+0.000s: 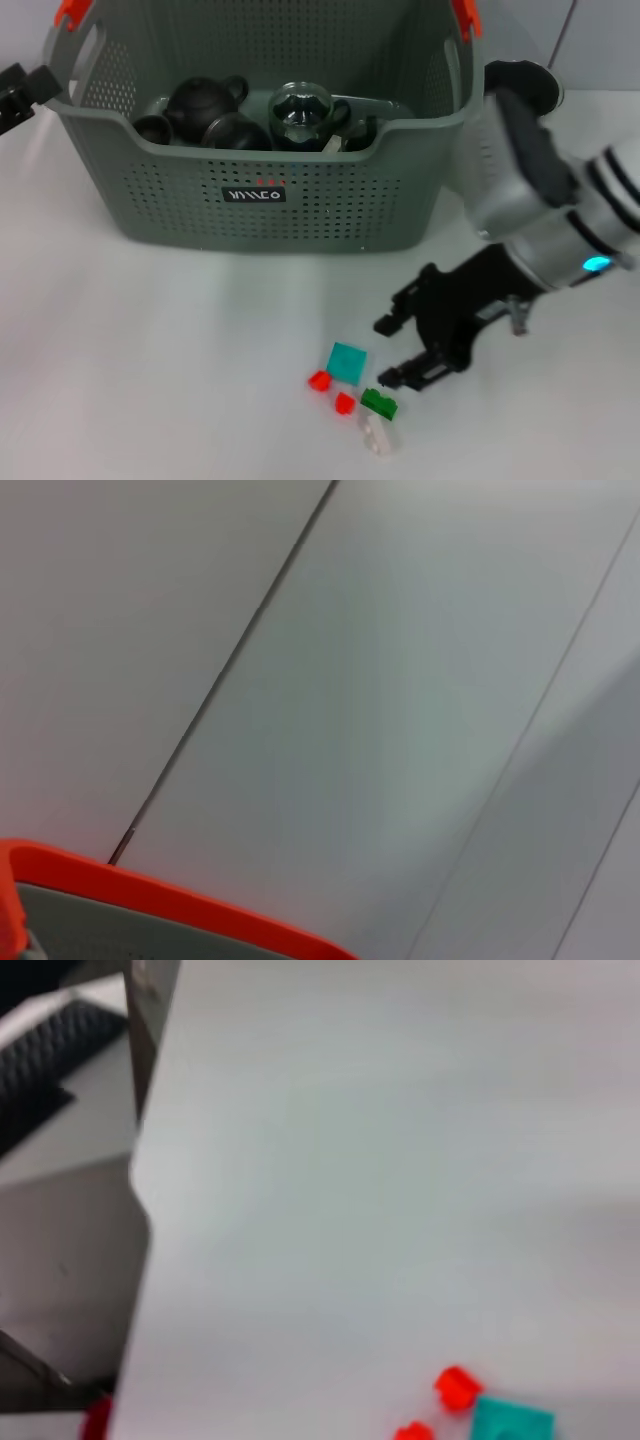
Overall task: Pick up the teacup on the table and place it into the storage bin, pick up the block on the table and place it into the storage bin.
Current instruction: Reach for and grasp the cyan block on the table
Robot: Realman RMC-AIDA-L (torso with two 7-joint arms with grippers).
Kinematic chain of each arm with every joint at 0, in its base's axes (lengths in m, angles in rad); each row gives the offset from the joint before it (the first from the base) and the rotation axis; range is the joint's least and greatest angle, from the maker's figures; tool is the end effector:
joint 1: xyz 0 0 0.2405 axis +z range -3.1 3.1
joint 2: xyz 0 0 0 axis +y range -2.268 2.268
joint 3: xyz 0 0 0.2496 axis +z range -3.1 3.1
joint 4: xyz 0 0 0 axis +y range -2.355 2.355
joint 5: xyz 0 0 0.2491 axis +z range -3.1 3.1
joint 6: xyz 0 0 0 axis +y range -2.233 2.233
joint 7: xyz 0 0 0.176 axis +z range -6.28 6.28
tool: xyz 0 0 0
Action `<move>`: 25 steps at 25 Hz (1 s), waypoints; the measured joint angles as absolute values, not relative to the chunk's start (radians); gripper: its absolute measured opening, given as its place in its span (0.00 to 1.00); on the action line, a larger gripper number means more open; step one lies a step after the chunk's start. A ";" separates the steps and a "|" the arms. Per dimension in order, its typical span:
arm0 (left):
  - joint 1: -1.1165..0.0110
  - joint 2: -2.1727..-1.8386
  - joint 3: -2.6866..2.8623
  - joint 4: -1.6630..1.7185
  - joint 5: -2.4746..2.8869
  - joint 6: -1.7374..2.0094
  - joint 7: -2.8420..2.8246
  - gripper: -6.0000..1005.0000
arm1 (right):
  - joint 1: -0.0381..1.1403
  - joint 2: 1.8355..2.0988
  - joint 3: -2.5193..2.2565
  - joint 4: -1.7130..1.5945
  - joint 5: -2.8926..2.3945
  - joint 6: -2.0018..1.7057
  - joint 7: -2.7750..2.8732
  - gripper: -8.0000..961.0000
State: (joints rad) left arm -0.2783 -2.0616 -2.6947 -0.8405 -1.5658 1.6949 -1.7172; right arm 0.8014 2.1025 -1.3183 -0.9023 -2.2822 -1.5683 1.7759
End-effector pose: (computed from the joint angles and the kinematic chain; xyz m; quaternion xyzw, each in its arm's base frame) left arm -0.3123 0.3289 0.1187 -0.7695 -0.3410 -0.4673 0.2704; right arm 0.1514 0.3776 -0.0946 0.9939 -0.0438 0.0822 0.0594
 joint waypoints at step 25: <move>-0.259 -2.062 -2.816 -0.741 -1.576 1.738 -1.637 0.92 | 0.895 2.112 -1.685 -0.866 -2.269 -1.278 2.417 0.67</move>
State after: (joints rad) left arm -0.2592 -2.0617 -2.8162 -0.7413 -1.5756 1.7383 -1.6373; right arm 0.8946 2.1121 -1.6846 -0.8662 -2.2685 -1.2778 2.4168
